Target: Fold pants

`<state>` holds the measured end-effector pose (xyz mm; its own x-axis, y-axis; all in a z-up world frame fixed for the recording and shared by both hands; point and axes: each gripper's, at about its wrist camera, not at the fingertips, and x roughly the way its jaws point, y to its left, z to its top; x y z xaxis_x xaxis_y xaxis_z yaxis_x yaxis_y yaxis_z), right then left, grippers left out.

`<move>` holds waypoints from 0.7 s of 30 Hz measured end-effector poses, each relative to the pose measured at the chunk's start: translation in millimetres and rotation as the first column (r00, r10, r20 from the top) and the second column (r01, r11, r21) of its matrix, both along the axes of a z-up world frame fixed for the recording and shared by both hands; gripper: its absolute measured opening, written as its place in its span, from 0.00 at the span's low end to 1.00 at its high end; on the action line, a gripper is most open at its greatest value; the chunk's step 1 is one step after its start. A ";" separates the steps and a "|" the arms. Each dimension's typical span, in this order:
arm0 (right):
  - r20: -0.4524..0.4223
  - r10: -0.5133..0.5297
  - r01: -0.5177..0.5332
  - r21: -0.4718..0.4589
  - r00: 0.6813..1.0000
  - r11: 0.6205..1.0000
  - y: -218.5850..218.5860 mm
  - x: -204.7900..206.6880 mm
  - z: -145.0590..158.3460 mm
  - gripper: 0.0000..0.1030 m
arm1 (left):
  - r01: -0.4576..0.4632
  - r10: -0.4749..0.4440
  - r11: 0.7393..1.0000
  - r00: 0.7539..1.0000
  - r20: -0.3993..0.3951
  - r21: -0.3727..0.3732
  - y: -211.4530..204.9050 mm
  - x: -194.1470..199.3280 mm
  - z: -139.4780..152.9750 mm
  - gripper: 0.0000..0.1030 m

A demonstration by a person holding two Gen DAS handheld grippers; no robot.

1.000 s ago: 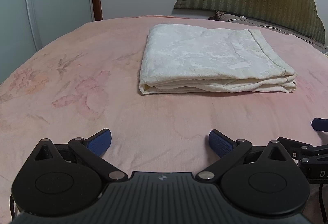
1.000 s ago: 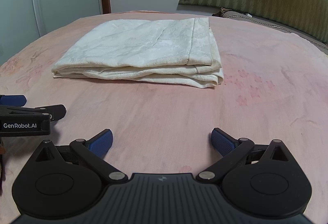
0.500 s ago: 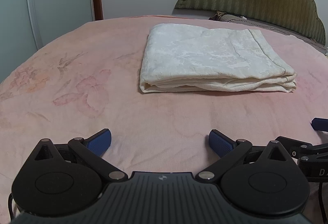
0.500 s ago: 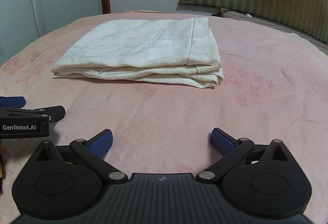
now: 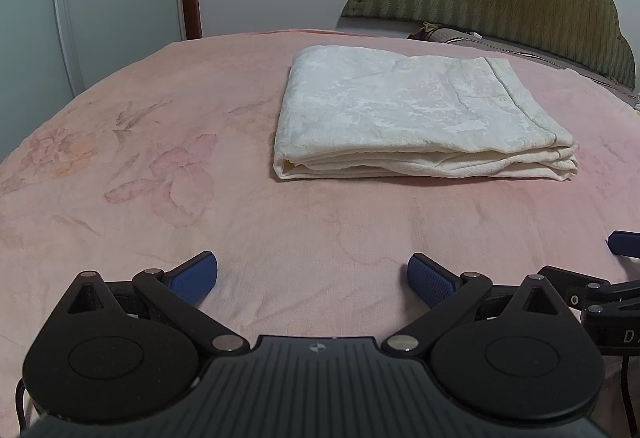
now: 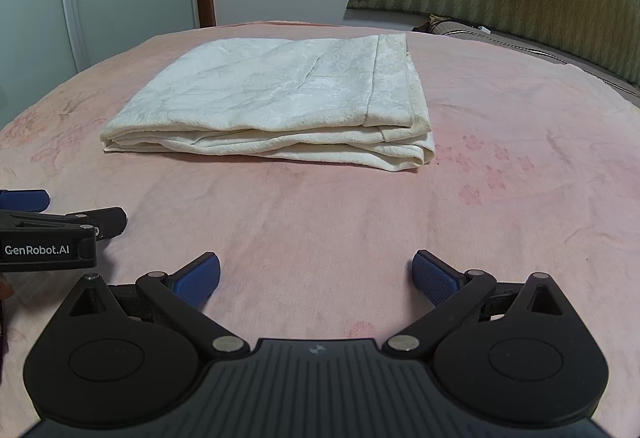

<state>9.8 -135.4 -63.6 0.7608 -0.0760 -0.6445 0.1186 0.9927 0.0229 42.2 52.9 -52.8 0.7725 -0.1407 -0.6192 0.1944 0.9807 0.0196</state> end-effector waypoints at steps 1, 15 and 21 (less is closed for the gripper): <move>0.001 -0.001 0.001 0.001 1.000 1.000 0.1 0.1 -0.1 1.00 | 0.000 0.000 1.000 1.000 0.000 0.000 -0.1 0.0 0.0 1.00; 0.001 -0.002 0.002 0.000 1.000 1.000 0.0 -0.4 -0.3 1.00 | -0.001 0.001 1.000 1.000 -0.002 -0.004 0.0 -0.8 -0.3 1.00; 0.015 -0.044 0.043 0.063 0.999 0.997 -6.2 -7.1 5.8 1.00 | -0.001 0.001 1.000 1.000 -0.003 -0.006 -0.1 -1.3 -0.4 1.00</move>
